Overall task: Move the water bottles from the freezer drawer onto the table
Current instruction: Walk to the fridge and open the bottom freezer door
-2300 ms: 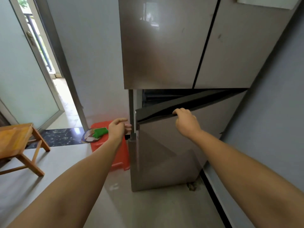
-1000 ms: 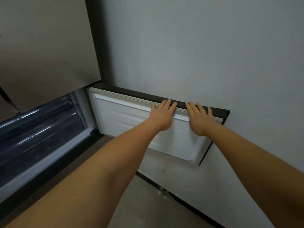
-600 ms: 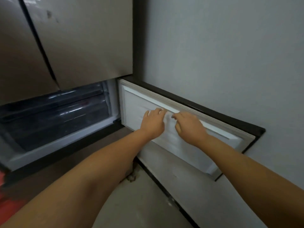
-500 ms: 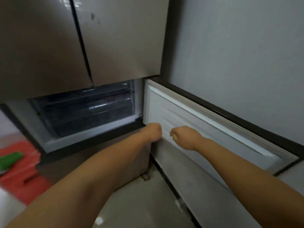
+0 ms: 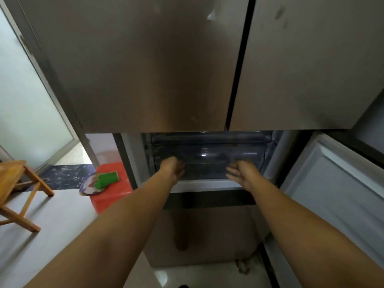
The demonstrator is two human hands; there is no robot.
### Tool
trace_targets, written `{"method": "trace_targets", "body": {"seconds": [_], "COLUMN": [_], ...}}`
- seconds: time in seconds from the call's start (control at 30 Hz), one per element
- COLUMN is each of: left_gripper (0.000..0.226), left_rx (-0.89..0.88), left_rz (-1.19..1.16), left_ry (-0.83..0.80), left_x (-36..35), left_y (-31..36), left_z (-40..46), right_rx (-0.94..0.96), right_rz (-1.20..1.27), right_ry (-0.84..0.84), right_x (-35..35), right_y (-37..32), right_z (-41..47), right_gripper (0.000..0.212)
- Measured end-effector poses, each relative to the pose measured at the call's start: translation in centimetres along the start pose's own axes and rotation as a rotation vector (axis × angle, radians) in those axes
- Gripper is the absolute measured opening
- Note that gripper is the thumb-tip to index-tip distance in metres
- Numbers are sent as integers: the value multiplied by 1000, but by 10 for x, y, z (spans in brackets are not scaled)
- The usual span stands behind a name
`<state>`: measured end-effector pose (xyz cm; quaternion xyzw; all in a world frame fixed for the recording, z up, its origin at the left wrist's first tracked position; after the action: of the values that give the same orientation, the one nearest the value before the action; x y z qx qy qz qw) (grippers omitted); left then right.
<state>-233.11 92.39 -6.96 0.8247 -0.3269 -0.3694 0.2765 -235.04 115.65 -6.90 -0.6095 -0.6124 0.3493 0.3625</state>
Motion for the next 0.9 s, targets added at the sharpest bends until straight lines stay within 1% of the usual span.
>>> {"method": "trace_targets", "body": {"seconds": [0.1,0.2,0.27,0.3,0.37,0.4,0.5,0.57,0.63,0.73,0.83,0.9], "left_gripper": [40,40,39,38,36,37,39,33,25,24,29,20], "left_rx": [-25,-30,-51,-60,-73,-74,-71,-47,-26,-32,-40,-44], "left_rz": [-184,-369,-431,-445,-447,-444,-463,-443,-438,-435,-470,-472], "left_ry": [25,-2,-4,4,26,39,96,159,209,277,318,331], "left_x": [-2,-7,-9,-9,-8,-6,3,13,21,33,42,49], "left_y": [14,19,23,23,22,19,9,-3,-15,-31,-44,-54], "left_z": [34,46,45,41,34,32,18,5,-15,-42,-73,-91], "right_rx": [-47,-27,-7,-23,-41,-42,-77,-114,-125,-160,-183,-193], "right_rz": [191,400,513,520,484,447,464,415,378,350,339,322], "right_ry": [69,116,107,112,119,131,143,150,171,203,215,214], "right_x": [-5,-5,-6,-5,-3,-2,3,7,13,22,30,36], "right_y": [-11,-23,-26,-25,-23,-22,-12,0,9,27,44,53], "right_z": [35,57,64,65,59,54,35,21,5,-15,-37,-51], "right_gripper": [17,26,38,41,40,38,27,22,25,23,21,21]}}
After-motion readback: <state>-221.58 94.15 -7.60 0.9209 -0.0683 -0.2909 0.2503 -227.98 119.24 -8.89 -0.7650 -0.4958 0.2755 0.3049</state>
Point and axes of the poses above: each hand's wrist, its own z-axis towards the middle knuckle, its own x-axis out of the back of the hand, y = z × x, the point moved 8 cm from there along z, towards the middle knuckle, and after that the axes turned 13 degrees about -z, right-handed, at the moved point
